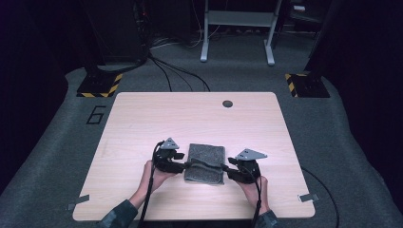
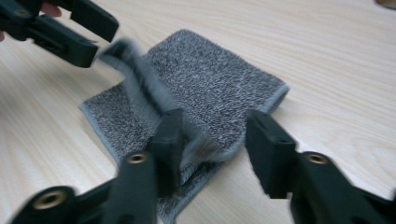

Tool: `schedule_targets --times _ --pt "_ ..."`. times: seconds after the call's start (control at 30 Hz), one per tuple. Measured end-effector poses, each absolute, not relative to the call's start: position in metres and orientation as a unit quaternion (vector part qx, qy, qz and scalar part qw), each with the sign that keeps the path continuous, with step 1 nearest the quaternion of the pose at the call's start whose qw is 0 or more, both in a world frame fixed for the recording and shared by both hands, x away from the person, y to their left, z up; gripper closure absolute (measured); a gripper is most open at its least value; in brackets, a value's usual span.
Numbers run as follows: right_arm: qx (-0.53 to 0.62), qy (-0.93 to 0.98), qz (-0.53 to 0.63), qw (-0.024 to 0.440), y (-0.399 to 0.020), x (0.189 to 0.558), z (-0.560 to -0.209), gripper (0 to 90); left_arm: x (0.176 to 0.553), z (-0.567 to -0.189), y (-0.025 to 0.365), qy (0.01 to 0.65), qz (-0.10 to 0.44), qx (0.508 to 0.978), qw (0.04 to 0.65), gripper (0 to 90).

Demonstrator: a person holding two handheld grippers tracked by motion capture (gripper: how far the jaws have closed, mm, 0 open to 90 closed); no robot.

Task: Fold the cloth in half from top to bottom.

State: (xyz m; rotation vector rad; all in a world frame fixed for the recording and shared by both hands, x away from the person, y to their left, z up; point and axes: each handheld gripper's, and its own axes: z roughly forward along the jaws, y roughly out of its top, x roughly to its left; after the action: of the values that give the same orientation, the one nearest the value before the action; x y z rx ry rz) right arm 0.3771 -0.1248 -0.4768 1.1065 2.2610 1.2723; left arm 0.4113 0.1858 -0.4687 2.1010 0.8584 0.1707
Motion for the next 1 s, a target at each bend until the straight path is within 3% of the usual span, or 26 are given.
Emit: schedule_targets --times 0.23,0.37,0.47,0.73,1.0 --pt "0.402 0.786 0.439 0.167 -0.126 0.385 -0.469 40.1 0.419 -0.465 0.188 0.365 0.09 0.827 0.418 29.4" --pt "0.419 0.804 0.391 0.16 -0.105 0.4 -0.486 23.7 0.432 -0.484 0.171 0.366 0.099 0.844 0.379 22.9" --pt "0.423 0.815 0.358 0.168 -0.094 0.398 -0.5 19.5 0.428 -0.496 0.167 0.362 0.109 0.855 0.354 21.4" --pt "0.422 0.827 0.324 0.181 -0.096 0.394 -0.517 17.8 0.414 -0.512 0.165 0.342 0.132 0.874 0.318 21.3" --pt "0.412 0.824 0.348 0.175 -0.107 0.406 -0.501 16.5 0.426 -0.494 0.174 0.363 0.133 0.85 0.358 19.1"
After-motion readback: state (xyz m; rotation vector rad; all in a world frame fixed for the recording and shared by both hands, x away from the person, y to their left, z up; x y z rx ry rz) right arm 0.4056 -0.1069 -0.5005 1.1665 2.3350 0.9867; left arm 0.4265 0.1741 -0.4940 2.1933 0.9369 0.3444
